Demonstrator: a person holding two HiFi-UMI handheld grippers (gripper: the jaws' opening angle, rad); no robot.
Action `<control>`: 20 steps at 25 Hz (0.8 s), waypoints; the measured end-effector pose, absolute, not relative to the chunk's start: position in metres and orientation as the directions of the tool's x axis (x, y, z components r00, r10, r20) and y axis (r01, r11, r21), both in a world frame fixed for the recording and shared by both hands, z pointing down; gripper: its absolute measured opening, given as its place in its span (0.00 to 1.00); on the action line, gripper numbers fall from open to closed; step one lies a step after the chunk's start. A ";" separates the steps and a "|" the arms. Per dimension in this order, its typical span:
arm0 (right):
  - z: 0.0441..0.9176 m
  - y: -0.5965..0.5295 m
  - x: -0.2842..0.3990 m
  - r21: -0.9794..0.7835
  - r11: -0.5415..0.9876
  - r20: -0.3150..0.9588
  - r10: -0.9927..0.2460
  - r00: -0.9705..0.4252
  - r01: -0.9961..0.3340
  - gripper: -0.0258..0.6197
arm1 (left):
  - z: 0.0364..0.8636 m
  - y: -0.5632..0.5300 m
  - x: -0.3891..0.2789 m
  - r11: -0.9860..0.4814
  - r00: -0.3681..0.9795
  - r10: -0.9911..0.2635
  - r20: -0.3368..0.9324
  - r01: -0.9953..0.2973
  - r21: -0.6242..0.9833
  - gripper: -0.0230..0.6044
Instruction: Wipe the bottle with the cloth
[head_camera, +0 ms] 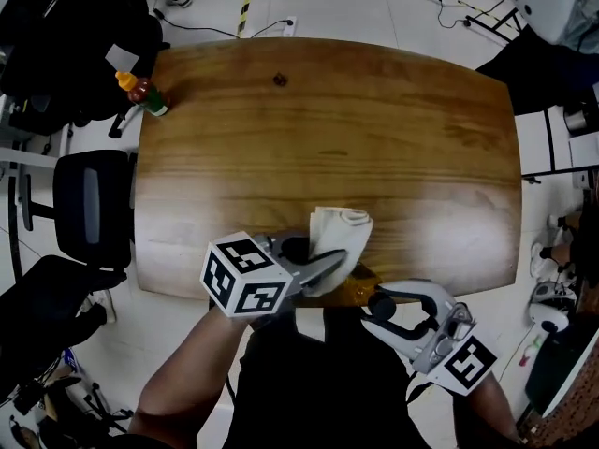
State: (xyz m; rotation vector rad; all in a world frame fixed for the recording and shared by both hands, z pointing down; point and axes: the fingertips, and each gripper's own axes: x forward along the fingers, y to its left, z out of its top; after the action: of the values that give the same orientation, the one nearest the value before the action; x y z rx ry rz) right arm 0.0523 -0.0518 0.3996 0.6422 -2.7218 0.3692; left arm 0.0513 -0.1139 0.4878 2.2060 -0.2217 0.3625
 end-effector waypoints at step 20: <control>0.408 -0.047 0.056 -0.178 0.814 0.417 -0.447 -0.792 -0.553 0.27 | 0.495 -0.079 0.119 -0.597 0.832 0.510 0.217 0.160 0.786 0.20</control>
State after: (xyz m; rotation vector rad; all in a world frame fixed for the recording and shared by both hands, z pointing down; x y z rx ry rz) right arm 0.0556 -0.0475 0.4077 0.7553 -2.6410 0.4150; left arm 0.1190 -0.0792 0.4947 2.1879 0.4878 0.5441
